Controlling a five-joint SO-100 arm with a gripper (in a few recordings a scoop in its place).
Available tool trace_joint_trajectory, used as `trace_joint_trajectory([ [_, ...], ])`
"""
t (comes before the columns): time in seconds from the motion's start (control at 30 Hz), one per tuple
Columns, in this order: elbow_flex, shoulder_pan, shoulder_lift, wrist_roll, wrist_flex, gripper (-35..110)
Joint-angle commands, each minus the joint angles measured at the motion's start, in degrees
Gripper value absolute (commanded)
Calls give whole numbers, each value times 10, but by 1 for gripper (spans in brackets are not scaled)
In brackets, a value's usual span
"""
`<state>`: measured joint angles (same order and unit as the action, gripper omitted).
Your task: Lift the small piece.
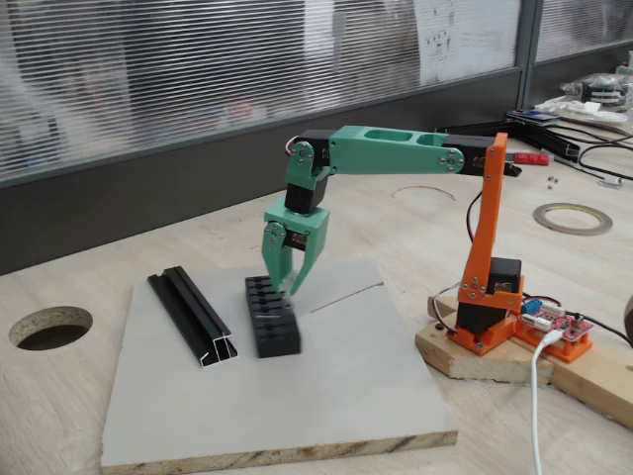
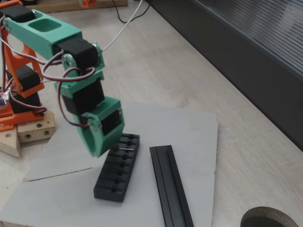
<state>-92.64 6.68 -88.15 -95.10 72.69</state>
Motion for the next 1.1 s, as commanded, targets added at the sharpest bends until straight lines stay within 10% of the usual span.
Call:
trace_joint_trajectory([
  [0.0, 17, -17, -10, -2, -7, 6],
  [1.07, 142, -54, -136, 160, 156, 6],
])
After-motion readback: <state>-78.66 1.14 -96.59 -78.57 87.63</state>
